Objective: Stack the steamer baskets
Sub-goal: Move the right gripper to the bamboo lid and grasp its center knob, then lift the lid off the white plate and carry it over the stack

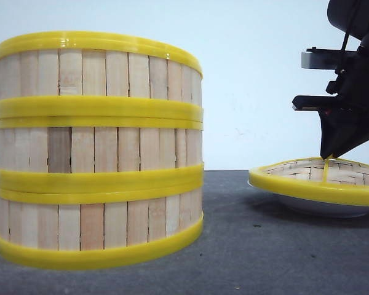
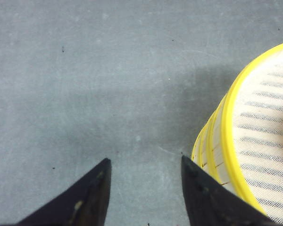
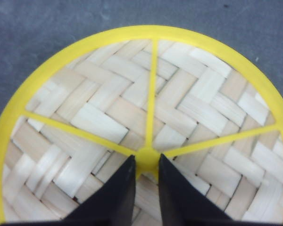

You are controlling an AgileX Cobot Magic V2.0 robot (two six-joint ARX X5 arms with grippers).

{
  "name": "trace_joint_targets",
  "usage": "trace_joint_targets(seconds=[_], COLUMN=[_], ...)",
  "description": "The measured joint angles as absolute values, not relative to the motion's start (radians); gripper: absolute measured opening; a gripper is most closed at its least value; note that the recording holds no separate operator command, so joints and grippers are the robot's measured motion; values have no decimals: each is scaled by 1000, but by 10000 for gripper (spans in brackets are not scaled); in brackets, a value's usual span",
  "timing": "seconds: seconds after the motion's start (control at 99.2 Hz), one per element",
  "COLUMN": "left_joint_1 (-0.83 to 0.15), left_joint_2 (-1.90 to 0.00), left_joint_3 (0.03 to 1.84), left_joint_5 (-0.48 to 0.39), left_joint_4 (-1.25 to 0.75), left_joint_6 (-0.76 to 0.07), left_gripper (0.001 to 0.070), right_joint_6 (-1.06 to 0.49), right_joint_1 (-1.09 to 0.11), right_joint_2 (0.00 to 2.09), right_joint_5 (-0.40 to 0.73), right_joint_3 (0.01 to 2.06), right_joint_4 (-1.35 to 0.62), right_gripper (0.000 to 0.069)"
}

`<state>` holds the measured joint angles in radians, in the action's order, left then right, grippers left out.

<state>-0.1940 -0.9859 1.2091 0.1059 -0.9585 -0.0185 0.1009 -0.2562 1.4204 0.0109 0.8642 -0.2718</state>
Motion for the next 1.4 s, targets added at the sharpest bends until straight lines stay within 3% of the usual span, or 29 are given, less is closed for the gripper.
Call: trace_joint_targets(seconds=[0.393, 0.817, 1.21, 1.401], left_joint_1=[-194, -194, -194, -194], left_joint_2=[-986, -987, -987, -987], left_joint_3=[1209, 1209, 1209, 1209], left_joint_5=[106, 106, 106, 106], left_joint_4=[-949, -898, -901, -901], left_joint_6=[-19, -19, -23, -23], left_gripper=[276, 276, 276, 276], right_joint_6=[69, -13, -47, -74], right_joint_1=[-262, -297, -532, -654], right_joint_2=[1361, 1356, 1421, 1513], right_joint_5=[-65, -422, -437, -369], right_joint_3=[1030, 1407, 1602, 1697], right_joint_4=[-441, -670, -753, -806], right_gripper=[48, 48, 48, 48])
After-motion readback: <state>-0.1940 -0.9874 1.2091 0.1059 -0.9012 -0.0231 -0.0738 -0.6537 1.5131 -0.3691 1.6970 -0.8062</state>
